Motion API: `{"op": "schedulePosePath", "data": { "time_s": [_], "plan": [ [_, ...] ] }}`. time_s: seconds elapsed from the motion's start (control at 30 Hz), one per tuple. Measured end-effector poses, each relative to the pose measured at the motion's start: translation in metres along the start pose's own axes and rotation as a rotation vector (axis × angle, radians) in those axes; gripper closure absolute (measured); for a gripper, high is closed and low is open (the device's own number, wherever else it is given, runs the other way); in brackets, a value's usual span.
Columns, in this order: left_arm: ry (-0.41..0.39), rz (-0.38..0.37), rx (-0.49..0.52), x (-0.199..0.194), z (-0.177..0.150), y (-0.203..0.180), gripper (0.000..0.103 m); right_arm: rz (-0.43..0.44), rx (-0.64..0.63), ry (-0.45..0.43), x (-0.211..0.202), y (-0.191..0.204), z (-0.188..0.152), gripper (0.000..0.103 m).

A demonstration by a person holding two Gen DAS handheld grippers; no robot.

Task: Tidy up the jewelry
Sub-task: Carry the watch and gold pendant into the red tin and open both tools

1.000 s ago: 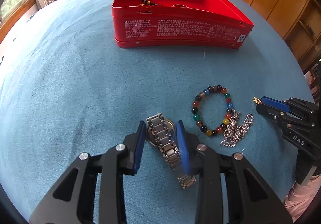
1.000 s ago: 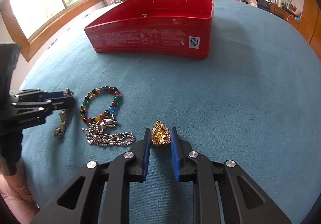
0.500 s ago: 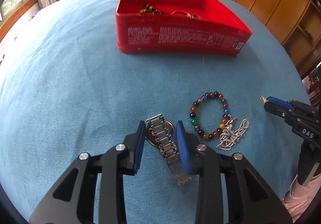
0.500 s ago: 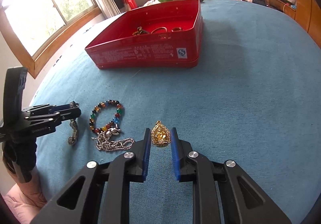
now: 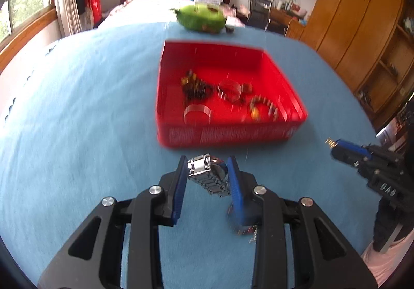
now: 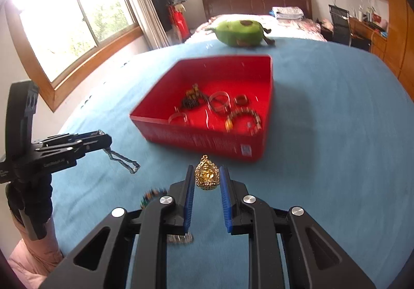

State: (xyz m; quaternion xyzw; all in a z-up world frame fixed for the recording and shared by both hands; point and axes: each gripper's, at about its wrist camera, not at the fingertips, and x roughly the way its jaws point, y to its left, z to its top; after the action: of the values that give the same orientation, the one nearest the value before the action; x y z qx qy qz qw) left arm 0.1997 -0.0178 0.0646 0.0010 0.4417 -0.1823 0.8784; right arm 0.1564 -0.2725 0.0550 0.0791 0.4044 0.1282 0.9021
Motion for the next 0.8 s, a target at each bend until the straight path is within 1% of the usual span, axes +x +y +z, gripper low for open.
{"op": "schedulePosePath", "data": {
  "time_s": [0.2,0.27,0.33,0.37,0.43,0.57,0.7,0.8],
  "plan": [
    [-0.127,-0.046,-0.025,-0.014,0.048,-0.01,0.073,0.021,-0.009,-0.014,0.018,0.001,0.049,0.084],
    [-0.168,-0.05,-0.039,-0.01,0.065,-0.013,0.073,0.022,0.003,-0.018,0.026,-0.003,0.063,0.084],
    [-0.183,-0.053,-0.049,0.001,0.078,-0.017,0.073,0.002,0.015,-0.023,0.04,-0.007,0.078,0.084],
    [-0.184,-0.052,-0.053,0.007,0.082,-0.017,0.073,-0.006,0.019,-0.021,0.047,-0.01,0.084,0.084],
    [-0.167,-0.042,-0.063,0.032,0.094,-0.018,0.073,-0.018,0.035,-0.008,0.067,-0.017,0.097,0.084],
    [-0.095,-0.027,-0.066,0.086,0.115,-0.016,0.073,-0.022,0.068,0.04,0.11,-0.03,0.114,0.084],
    [-0.055,-0.006,-0.076,0.124,0.131,-0.009,0.073,-0.033,0.079,0.088,0.146,-0.038,0.129,0.084],
    [-0.034,0.01,-0.086,0.144,0.14,-0.002,0.073,-0.043,0.092,0.118,0.167,-0.043,0.136,0.084]
  ]
}}
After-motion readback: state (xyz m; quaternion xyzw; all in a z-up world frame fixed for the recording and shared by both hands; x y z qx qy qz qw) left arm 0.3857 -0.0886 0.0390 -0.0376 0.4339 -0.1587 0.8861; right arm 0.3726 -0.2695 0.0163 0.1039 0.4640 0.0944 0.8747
